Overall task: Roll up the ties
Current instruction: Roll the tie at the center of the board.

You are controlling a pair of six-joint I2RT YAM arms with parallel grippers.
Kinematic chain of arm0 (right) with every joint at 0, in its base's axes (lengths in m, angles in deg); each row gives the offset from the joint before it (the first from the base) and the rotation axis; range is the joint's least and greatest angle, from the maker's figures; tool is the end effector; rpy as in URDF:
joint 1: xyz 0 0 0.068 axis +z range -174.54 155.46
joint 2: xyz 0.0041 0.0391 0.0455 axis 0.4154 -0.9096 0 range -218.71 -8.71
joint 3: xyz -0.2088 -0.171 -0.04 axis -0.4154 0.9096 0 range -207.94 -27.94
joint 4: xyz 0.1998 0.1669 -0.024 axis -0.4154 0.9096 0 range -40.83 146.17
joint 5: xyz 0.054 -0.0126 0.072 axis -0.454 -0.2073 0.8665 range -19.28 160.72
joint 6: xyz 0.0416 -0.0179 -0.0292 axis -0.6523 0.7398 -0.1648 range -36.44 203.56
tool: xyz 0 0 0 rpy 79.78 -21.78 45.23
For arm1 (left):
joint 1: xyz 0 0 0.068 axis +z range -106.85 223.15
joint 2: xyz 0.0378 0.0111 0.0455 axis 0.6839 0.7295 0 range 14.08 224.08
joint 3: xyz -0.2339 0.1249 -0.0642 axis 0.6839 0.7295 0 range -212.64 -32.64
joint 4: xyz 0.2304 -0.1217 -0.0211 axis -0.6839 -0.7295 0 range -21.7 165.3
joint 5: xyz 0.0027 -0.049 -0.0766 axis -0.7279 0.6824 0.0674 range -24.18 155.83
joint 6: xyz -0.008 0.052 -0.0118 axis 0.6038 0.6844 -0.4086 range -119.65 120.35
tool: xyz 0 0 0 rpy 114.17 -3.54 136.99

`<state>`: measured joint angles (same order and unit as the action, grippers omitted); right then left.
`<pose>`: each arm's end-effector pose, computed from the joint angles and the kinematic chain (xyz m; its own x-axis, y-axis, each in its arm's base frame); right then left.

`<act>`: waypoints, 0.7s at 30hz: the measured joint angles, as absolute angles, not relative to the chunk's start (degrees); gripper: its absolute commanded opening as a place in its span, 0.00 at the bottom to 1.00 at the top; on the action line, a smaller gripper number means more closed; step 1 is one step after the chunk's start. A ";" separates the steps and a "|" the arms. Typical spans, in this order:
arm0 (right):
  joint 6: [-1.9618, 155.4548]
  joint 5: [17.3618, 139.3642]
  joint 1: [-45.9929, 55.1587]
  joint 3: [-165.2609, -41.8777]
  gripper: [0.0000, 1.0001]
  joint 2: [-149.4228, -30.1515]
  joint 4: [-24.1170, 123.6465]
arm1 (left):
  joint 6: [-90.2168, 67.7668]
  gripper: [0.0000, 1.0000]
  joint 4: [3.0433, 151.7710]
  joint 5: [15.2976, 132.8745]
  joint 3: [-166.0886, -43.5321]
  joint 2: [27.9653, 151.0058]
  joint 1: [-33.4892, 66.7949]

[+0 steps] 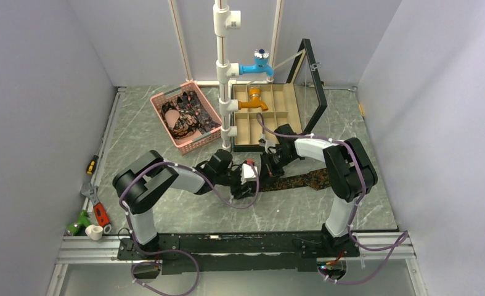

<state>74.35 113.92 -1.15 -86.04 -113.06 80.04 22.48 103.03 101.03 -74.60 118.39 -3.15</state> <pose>0.2844 0.1496 0.1365 -0.9519 -0.2846 -0.1132 -0.2807 0.6626 0.6943 0.2180 -0.2578 0.1216 -0.0177 0.4639 -0.8857 0.9987 0.0504 0.0065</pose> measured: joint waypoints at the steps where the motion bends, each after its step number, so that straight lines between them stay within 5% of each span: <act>1: 74.65 113.27 -1.17 -86.06 0.00 -113.35 80.35 | 21.98 0.72 104.08 101.42 -73.48 118.00 -2.93; 12: 75.62 108.11 -1.08 -87.88 0.00 -114.11 83.56 | 16.85 0.78 121.54 104.00 -65.90 119.62 -2.36; 17: 76.42 104.39 -1.02 -88.99 0.00 -114.31 85.70 | 12.93 0.68 129.78 103.89 -68.19 125.23 -2.95; 21: 76.88 102.29 -0.80 -89.93 0.00 -114.68 87.23 | 10.68 0.47 134.02 103.43 -69.72 128.34 -3.55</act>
<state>76.88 102.29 -0.80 -89.93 -114.68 87.23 10.68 134.02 103.43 -69.72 128.34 -3.55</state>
